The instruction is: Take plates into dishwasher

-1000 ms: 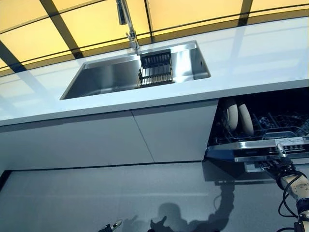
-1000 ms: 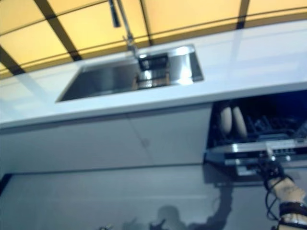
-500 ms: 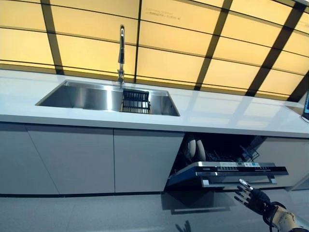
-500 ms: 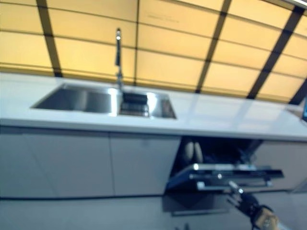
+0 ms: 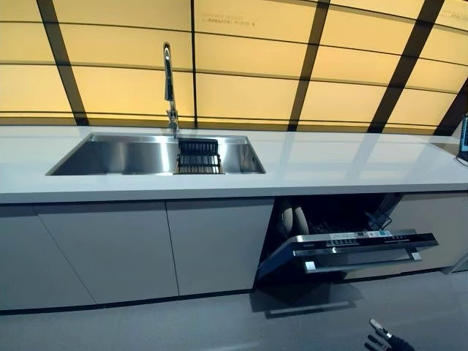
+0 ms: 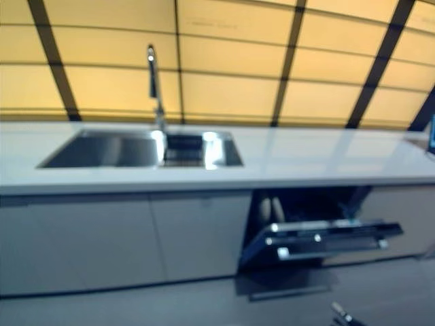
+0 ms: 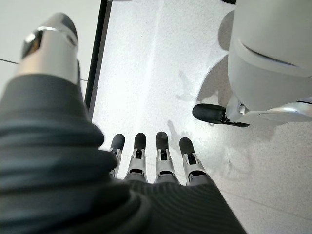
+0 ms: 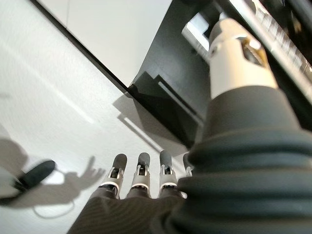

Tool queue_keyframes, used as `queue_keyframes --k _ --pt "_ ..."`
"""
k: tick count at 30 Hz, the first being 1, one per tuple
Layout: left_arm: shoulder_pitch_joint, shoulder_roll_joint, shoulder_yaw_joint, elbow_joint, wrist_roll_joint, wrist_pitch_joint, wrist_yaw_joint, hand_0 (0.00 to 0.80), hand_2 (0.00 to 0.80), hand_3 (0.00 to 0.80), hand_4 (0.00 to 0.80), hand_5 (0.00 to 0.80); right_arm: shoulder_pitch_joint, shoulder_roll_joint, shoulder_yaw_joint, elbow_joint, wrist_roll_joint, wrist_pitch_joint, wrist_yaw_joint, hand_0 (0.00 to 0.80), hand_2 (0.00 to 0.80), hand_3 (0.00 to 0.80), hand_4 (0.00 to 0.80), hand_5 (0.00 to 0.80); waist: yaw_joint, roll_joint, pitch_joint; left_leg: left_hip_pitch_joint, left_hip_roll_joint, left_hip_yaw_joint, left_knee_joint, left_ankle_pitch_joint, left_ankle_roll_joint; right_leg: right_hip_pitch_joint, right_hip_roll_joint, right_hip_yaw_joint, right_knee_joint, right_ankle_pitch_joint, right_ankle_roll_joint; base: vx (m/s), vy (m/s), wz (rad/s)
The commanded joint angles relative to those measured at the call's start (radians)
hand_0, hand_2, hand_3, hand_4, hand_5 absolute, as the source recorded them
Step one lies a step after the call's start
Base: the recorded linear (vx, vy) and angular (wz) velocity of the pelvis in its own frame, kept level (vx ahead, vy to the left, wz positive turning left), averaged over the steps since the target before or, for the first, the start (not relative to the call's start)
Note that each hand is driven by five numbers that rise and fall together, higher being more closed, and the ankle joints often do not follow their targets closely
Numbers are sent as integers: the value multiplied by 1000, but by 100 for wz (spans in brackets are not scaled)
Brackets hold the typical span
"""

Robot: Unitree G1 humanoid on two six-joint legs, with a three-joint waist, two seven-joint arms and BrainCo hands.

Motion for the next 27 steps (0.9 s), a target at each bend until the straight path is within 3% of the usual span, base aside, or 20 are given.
queue_keyframes --k 1,6,9,12,18,27 --pt "-85 21 8 36 10 -38 -22 0 0 0 0 0 -80 25 -61 39 136 -106 31 0 0 0 0 0 14 2 50 -6 -27 -9 2 -12 78 43 6 -6 44 -24 4 12 -43 0" --pt "-73 14 -10 34 4 -51 -32 0 0 0 0 0 -102 83 -86 105 355 -202 132 0 0 0 0 0 22 41 72 -16 -29 -23 5 -10 77 31 1 -12 49 -31 1 -4 -51 0" --pt "-61 11 -14 36 10 -59 -36 0 0 0 0 0 -108 97 -105 104 467 -216 182 0 0 0 0 0 23 57 78 -21 -30 -28 5 -9 74 27 -2 -14 47 -31 1 -13 -4 0" --pt "-45 -8 -32 32 0 -71 -54 0 0 0 0 0 -144 95 -171 128 630 -221 205 0 0 0 0 0 21 103 92 -34 -37 -32 7 -6 66 13 -11 -20 48 -33 1 -40 29 1" --pt "-33 -57 -80 0 -29 -71 -59 0 0 0 0 0 -211 51 -210 132 701 -221 174 0 0 0 0 0 23 176 106 -48 -65 -47 9 -1 59 -5 -32 -22 59 -40 -5 -22 110 1" --pt "-19 -108 -142 -36 -110 -78 -78 0 0 0 0 0 -320 -40 -186 67 673 -239 161 0 0 0 0 0 18 294 156 -88 -116 -64 16 22 53 -53 -69 -29 87 -56 -20 -56 130 3"
